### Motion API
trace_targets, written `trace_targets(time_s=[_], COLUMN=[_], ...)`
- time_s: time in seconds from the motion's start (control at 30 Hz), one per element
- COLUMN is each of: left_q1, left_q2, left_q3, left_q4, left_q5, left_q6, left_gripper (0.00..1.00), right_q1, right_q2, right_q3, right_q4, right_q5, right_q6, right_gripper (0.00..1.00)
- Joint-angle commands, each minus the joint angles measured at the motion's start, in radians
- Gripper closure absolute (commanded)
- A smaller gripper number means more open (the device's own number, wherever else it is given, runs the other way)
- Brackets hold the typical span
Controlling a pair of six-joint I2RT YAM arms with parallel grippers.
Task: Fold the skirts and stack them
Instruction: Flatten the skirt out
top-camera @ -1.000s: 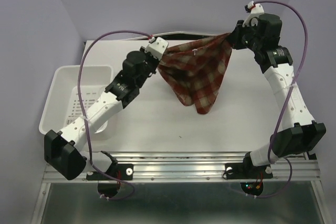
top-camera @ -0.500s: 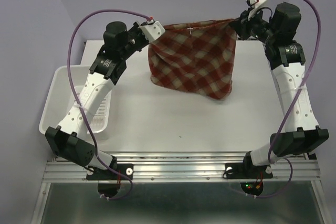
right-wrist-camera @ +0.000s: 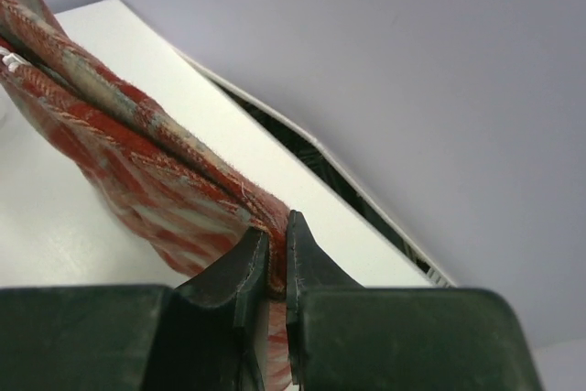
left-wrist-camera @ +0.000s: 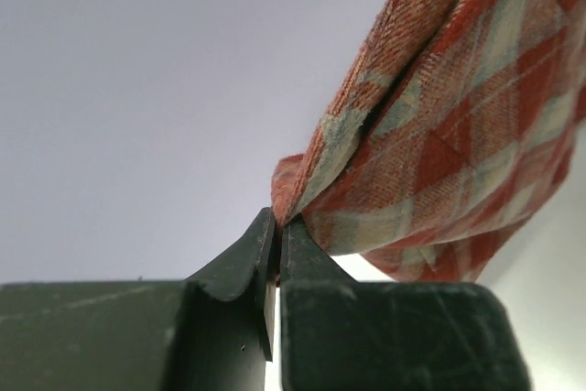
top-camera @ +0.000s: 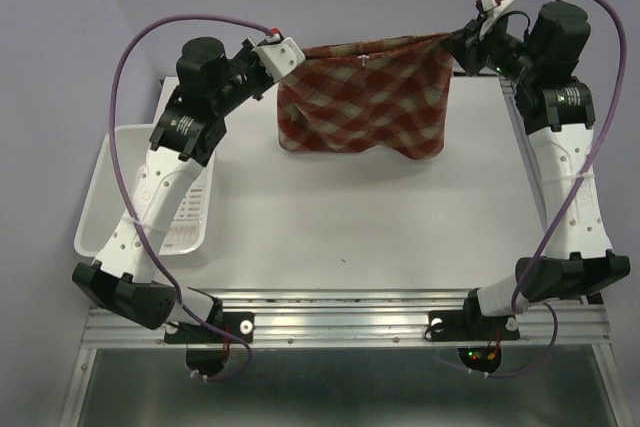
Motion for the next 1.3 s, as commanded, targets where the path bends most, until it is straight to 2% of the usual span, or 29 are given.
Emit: trace_targets(time_s=[0.0,0.2,0.33,0.5,0.6,0.67,0.7,0.73,0.77,0.8,0.83,0.87,0.9,0.93,0.97,1.0,1.07,1.1,1.13,1.17,1.2,1.27], left_q1=[0.052,0.051,0.051,0.049,0.048,0.046,0.046,0.046,0.046,0.049,0.058,0.061,0.067,0.075,0.087,0.094,0.107,0.113,0.115,0.118,0.123,0.123], left_q2=[-0.181,-0.346,-0.373,-0.254,-0.125,-0.03,0.03,0.161,0.234,0.396,0.476,0.547,0.66,0.681,0.638,0.597,0.5,0.418,0.39,0.371,0.348,0.347], left_q3=[-0.026,-0.048,-0.016,0.04,0.069,0.128,0.173,0.272,0.344,0.544,0.657,0.764,0.875,0.976,0.941,0.776,0.573,0.41,0.352,0.313,0.254,0.221], left_q4=[-0.054,-0.175,-0.284,-0.371,-0.391,-0.396,-0.405,-0.408,-0.449,-0.491,-0.572,-0.613,-0.65,-0.661,-0.634,-0.587,-0.44,-0.398,-0.346,-0.338,-0.338,-0.358], left_q5=[-0.09,-0.025,0.035,0.068,0.084,0.062,0.044,0.023,-0.023,-0.034,-0.037,-0.071,-0.077,-0.071,-0.077,-0.08,-0.042,-0.045,-0.053,-0.048,-0.041,-0.034], left_q6=[-0.129,-0.196,-0.196,-0.212,-0.236,-0.262,-0.311,-0.34,-0.362,-0.41,-0.429,-0.448,-0.461,-0.483,-0.488,-0.498,-0.514,-0.514,-0.512,-0.508,-0.506,-0.512], left_gripper=[1.0,1.0,1.0,1.0,1.0,0.96,0.89,0.51,0.41,0.33,0.02,0.02,0.02,0.02,0.02,0.01,0.02,0.02,0.02,0.02,0.02,0.02], right_q1=[-0.057,-0.057,-0.057,-0.057,-0.057,-0.057,-0.057,-0.057,-0.057,-0.057,-0.057,-0.057,-0.057,-0.057,-0.057,-0.057,-0.057,-0.057,-0.057,-0.041,-0.019,0.002], right_q2=[-0.138,-0.302,-0.338,-0.266,-0.148,-0.025,0.024,0.079,0.198,0.263,0.326,0.387,0.496,0.538,0.579,0.578,0.548,0.525,0.49,0.482,0.476,0.486], right_q3=[-0.007,-0.022,-0.067,-0.129,-0.143,-0.131,-0.099,-0.064,0.024,0.091,0.166,0.248,0.333,0.484,0.528,0.541,0.435,0.376,0.285,0.248,0.217,0.183], right_q4=[-0.028,-0.128,-0.162,-0.144,-0.127,-0.118,-0.113,-0.125,-0.14,-0.166,-0.195,-0.273,-0.327,-0.369,-0.427,-0.439,-0.434,-0.406,-0.403,-0.406,-0.412,-0.442], right_q5=[0.109,0.145,0.151,0.19,0.194,0.209,0.221,0.232,0.282,0.314,0.376,0.397,0.408,0.408,0.399,0.384,0.321,0.301,0.252,0.244,0.241,0.211], right_q6=[-0.054,-0.065,-0.066,-0.049,-0.031,-0.017,-0.016,-0.011,0.009,0.02,0.038,0.058,0.066,0.073,0.079,0.076,0.063,0.05,0.026,0.018,0.006,-0.017], right_gripper=[0.99,0.99,0.99,0.99,0.99,0.99,0.81,0.65,0.26,0.17,0.08,0.0,0.0,0.0,0.0,0.0,0.01,0.03,0.05,0.08,0.16,0.23])
